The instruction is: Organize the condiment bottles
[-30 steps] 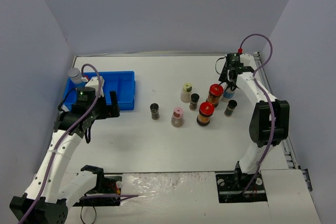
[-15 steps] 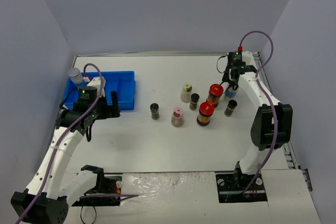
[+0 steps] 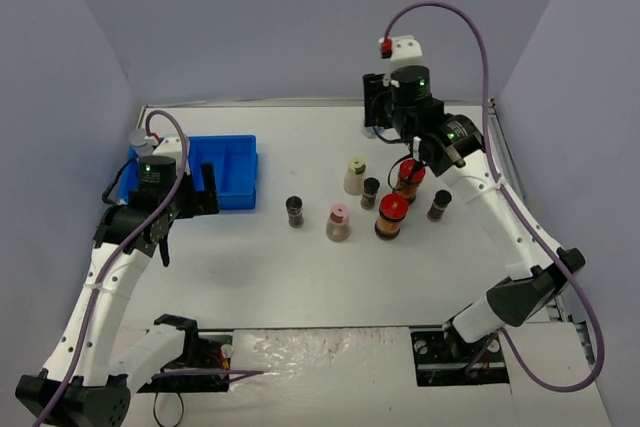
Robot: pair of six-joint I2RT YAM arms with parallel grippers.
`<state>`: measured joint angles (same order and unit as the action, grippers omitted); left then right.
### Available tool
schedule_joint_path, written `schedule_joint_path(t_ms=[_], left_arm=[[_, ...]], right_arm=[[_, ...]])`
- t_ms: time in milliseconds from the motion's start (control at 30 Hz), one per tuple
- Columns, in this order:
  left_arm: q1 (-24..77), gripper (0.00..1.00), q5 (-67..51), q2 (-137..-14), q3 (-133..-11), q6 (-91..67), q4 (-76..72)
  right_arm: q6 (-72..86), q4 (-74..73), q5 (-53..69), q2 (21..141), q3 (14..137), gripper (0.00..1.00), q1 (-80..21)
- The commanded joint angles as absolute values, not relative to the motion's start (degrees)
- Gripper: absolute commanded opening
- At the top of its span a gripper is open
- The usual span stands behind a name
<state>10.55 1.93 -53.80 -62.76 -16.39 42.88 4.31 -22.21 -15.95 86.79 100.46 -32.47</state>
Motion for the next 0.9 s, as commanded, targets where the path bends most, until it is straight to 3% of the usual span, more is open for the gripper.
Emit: schedule_joint_path(t_ms=[0,100,367,667,867], left_arm=[[10.29,0.97,5.01,-50.31,-66.36,-13.91,42.90],[10.11,0.97,5.24,-48.21,-65.86,-13.79,42.74],[10.02,0.97,4.59,-44.94,-64.18,-14.58,42.43],[10.02,0.97,0.00,-43.69,-62.82,-14.07,41.49],[10.02,0.97,-1.92,-43.77,-60.90,-14.73,40.90]], right_arm=[[1.74,-21.81,-12.65,87.45,103.71,0.00,-42.54],[2.02,-21.72,-12.38,90.12,102.88,0.00,-50.41],[1.16,-17.38,-8.08,96.13,98.45,0.00,-60.16],[0.53,-7.43,-5.18,99.00,87.41,0.00,-63.63],[0.53,-3.40,-4.87,101.01,82.56,0.08,-63.81]])
